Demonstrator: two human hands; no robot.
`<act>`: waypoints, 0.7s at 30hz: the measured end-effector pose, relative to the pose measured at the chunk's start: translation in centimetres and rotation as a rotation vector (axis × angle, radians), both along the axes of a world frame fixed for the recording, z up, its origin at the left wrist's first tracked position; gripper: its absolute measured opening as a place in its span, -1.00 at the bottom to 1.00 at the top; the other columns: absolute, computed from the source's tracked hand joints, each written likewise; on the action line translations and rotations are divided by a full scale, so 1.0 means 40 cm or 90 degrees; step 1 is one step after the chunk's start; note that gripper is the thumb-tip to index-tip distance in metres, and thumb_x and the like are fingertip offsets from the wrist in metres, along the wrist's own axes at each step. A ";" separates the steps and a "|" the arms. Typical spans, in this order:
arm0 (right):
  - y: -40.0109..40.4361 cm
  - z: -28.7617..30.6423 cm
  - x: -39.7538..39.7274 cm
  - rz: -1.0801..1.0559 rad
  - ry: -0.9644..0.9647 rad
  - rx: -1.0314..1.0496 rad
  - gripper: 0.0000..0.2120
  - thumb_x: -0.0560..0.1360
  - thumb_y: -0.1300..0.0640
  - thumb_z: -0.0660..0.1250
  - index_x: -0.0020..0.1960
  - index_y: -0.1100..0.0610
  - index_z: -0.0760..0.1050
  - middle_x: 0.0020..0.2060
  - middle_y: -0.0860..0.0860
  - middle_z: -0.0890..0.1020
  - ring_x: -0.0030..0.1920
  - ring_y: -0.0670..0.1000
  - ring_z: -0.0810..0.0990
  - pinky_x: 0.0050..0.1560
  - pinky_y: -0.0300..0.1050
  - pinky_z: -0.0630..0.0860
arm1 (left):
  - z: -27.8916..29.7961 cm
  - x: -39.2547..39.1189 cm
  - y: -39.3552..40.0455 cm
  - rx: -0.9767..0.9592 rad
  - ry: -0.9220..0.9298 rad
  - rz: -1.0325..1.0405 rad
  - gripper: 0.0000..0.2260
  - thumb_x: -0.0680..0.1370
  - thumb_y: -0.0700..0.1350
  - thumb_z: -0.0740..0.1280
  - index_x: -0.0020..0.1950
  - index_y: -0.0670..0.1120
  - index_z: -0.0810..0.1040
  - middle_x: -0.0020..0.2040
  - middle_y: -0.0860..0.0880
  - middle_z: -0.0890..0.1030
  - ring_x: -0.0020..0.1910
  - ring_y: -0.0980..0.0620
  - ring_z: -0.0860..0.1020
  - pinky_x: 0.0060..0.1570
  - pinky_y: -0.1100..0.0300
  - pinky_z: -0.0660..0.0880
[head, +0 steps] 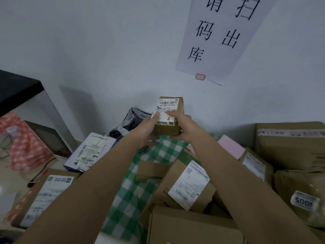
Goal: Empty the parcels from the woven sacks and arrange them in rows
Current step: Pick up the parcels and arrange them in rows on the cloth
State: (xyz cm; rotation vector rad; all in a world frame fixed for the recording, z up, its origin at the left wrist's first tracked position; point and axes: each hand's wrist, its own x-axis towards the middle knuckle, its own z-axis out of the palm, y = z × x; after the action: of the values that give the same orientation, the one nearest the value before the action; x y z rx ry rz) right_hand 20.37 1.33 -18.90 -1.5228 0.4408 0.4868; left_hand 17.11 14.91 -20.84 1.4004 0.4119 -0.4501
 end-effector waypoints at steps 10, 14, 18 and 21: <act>-0.169 0.003 0.087 0.096 -0.028 -0.202 -0.35 0.59 -0.25 0.11 0.54 0.07 0.08 0.47 0.11 0.27 0.40 0.19 0.32 0.31 0.14 0.38 | -0.119 0.134 -0.076 0.019 0.024 0.041 -0.57 0.55 0.10 0.33 0.32 -0.05 0.33 0.11 -0.07 0.59 0.01 -0.04 0.58 -0.14 0.06 0.57; -0.217 -0.012 0.127 0.150 -0.049 -0.302 -0.48 0.63 -0.12 0.12 0.45 0.18 0.24 0.38 0.14 0.40 0.27 0.14 0.44 0.26 0.08 0.43 | -0.194 0.182 -0.110 0.040 0.057 0.039 -0.54 0.53 0.06 0.36 0.32 -0.14 0.35 0.19 -0.16 0.58 -0.01 -0.09 0.61 -0.21 0.05 0.59; -0.233 -0.043 0.144 0.231 -0.089 -0.392 -0.67 0.62 0.04 0.16 0.24 0.25 0.43 0.10 0.10 0.53 0.02 0.05 0.47 0.02 -0.11 0.46 | -0.229 0.226 -0.162 0.046 0.056 0.033 -0.54 0.56 0.01 0.33 0.35 -0.18 0.31 0.21 -0.17 0.55 -0.08 -0.04 0.60 -0.32 0.15 0.56; -0.239 -0.059 0.148 0.248 -0.100 -0.388 -0.73 0.64 0.05 0.15 0.20 0.21 0.44 -0.12 -0.02 0.51 -0.08 -0.02 0.47 -0.20 -0.21 0.43 | -0.264 0.272 -0.194 0.059 0.056 0.057 -0.43 0.57 0.04 0.30 0.46 -0.19 0.20 0.34 -0.20 0.45 0.07 -0.10 0.56 -0.36 0.12 0.56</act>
State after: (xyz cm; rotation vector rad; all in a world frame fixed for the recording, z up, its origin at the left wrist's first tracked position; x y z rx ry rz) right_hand 26.27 -8.21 -21.28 -2.2404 0.1671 0.5566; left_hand 28.01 7.15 -31.40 1.4490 0.5721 -0.4245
